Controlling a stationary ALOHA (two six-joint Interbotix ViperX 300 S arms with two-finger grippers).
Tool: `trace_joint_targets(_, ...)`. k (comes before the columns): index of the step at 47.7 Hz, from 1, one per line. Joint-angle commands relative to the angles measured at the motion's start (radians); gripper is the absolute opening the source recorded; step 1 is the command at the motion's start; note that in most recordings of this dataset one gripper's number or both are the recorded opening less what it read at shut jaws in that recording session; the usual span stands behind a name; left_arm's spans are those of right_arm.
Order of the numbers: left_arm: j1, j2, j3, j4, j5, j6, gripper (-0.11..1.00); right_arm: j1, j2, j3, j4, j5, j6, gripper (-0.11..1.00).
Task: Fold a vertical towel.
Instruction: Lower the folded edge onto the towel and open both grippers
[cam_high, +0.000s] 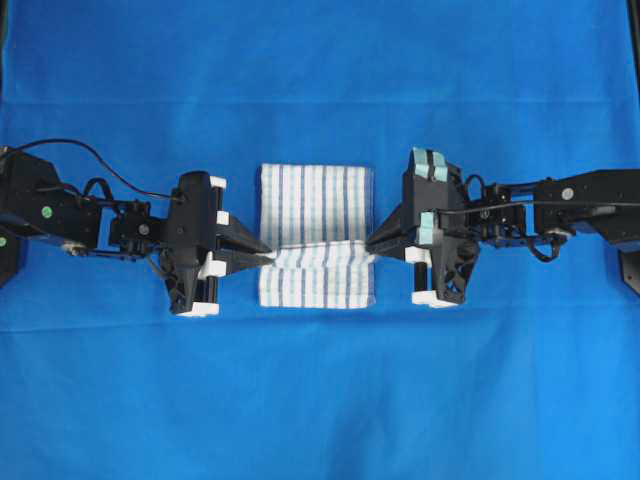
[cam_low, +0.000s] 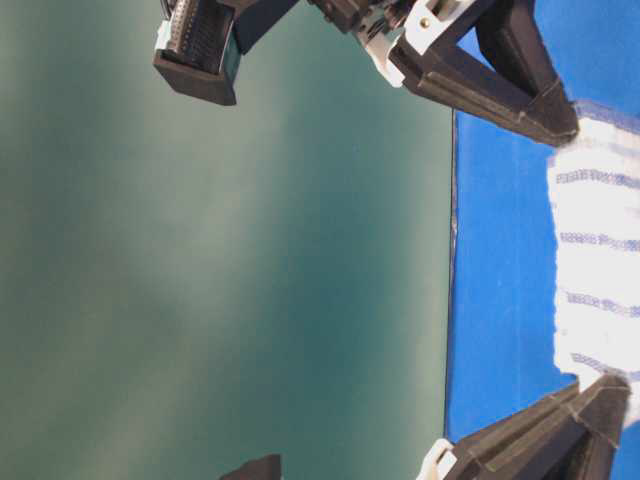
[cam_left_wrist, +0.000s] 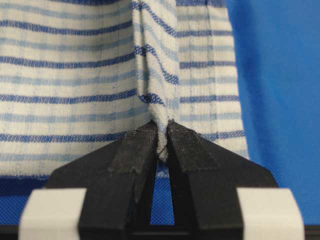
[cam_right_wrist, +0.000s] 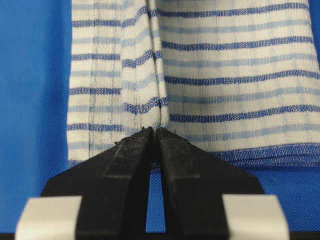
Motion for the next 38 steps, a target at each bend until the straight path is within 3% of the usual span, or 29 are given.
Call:
trace_joint_targets(1, -0.009, -0.008, -0.011, -0.002, -0.008, -0.009, 0.04, 0.011, -0.005, -0.018, 0.003, 0.000, 0.005, 0.06)
trace_joint_targets(20, -0.031, 0.000, -0.032, -0.002, -0.006, -0.038, 0.08, 0.034, 0.026, -0.049, 0.003, 0.031, 0.040, 0.07)
trace_joint_targets(24, -0.043, 0.000, -0.038, -0.002, -0.002, -0.049, 0.27, 0.044, 0.026, -0.052, 0.003, 0.028, 0.038, 0.29)
trace_joint_targets(30, -0.067, -0.009, -0.041, -0.002, 0.008, -0.064, 0.64, 0.061, 0.026, -0.052, 0.003, 0.034, 0.040, 0.63)
trace_joint_targets(34, -0.084, -0.029, -0.041, -0.002, 0.028, -0.074, 0.80, 0.075, 0.018, -0.055, 0.003, 0.035, 0.041, 0.62)
trace_joint_targets(38, -0.100, -0.060, -0.041, -0.002, 0.061, -0.080, 0.80, 0.095, -0.005, -0.058, 0.003, 0.048, 0.041, 0.56)
